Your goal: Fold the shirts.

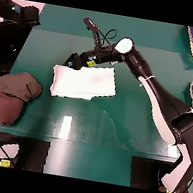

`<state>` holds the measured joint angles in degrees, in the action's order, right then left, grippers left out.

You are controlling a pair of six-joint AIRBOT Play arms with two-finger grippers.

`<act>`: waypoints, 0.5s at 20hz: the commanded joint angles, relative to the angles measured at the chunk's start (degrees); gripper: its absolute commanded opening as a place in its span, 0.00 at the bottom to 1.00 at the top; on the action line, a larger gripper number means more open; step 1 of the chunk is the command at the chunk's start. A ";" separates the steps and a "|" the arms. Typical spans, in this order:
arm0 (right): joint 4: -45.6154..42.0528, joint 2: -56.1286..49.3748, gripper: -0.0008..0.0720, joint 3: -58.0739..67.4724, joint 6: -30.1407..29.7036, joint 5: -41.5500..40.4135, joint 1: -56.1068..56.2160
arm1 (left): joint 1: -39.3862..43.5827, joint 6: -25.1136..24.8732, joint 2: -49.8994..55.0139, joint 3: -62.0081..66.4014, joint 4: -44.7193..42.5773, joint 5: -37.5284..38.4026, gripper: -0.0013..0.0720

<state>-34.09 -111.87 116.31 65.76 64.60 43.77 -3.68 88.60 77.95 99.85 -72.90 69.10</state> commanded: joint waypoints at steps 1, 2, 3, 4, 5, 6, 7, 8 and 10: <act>-9.90 0.76 0.78 -0.50 2.58 10.16 -4.48 | -1.29 -0.59 -1.18 -0.02 -0.02 3.08 0.05; -11.72 1.95 0.78 -2.56 3.50 12.15 -7.08 | -1.29 -0.59 -1.18 -0.02 0.02 3.80 0.06; -13.14 3.37 0.78 -5.66 4.46 13.07 -9.86 | -1.29 -0.59 -1.18 -0.04 0.04 4.46 0.05; -13.99 5.09 0.78 -9.75 5.68 13.57 -13.03 | -1.29 -0.61 -1.18 -0.04 0.04 4.94 0.05; -14.01 7.06 0.78 -14.47 6.73 13.46 -16.35 | -1.29 -0.61 -1.18 -0.04 0.04 5.14 0.05; -14.03 8.85 0.77 -19.04 7.78 12.66 -19.26 | -1.29 -0.59 -1.18 -0.11 0.07 5.18 0.05; -13.99 10.58 0.78 -23.82 9.77 10.93 -22.25 | -1.29 -0.59 -1.18 -0.17 0.15 5.55 0.06; -13.73 11.93 0.78 -28.06 11.28 8.81 -24.48 | -1.29 -0.61 -1.16 -0.28 1.01 5.99 0.05; -9.84 12.94 0.78 -34.80 12.66 4.35 -27.63 | -1.07 -0.79 -1.16 -0.39 1.84 6.10 0.05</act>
<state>-46.11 -101.60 91.39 74.87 73.38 21.96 -4.93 88.01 76.84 99.57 -72.07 74.32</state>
